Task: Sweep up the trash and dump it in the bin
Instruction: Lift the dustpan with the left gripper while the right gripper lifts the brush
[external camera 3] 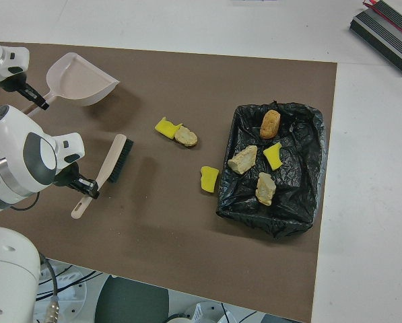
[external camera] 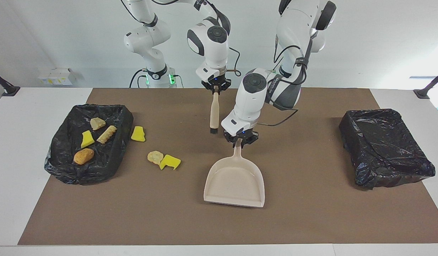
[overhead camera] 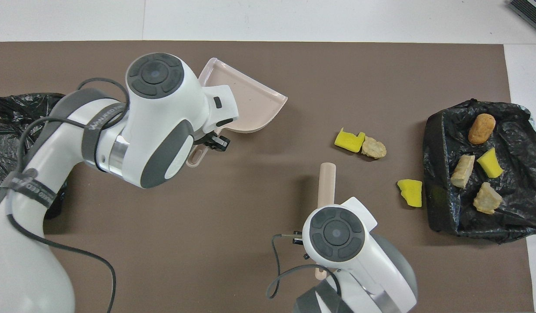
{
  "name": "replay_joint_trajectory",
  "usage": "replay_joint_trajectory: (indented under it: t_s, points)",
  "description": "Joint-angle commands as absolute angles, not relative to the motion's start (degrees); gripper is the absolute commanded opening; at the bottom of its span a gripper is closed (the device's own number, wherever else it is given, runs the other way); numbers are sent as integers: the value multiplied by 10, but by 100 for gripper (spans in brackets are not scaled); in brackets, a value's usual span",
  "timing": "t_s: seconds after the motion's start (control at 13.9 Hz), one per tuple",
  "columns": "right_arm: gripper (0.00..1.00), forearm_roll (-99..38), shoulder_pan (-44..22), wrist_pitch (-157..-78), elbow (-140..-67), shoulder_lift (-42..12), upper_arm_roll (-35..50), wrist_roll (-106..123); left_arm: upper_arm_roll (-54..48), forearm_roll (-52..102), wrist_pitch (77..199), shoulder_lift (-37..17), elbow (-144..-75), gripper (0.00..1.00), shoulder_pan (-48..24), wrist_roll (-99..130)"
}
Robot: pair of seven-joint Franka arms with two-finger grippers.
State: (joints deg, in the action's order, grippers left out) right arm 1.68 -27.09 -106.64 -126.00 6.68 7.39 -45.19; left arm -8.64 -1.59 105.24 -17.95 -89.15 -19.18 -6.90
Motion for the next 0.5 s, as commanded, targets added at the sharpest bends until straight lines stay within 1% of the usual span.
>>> replay_joint_trajectory:
  t_s: [0.0, 0.07, 0.22, 0.29, 0.43]
  points:
    - [0, 62, -209, -1041, -1258, 65, 79, -447, -90, -25, 1038, -98, -959, 0, -143, -230]
    - [0, 101, -172, -1036, -1261, 62, 81, -440, -89, -25, 1038, -75, -982, 0, -133, -284]
    - [0, 140, -109, -1029, -1265, 56, 81, -388, -89, -34, 1045, -55, -1015, 0, -113, -363]
    - [0, 158, -85, -1030, -1270, 56, 81, -345, -89, -50, 1048, -47, -1027, 0, -113, -385]
    - [0, 188, -56, -1029, -1281, 58, 82, -312, -89, -71, 1061, -27, -1062, 0, -112, -424]
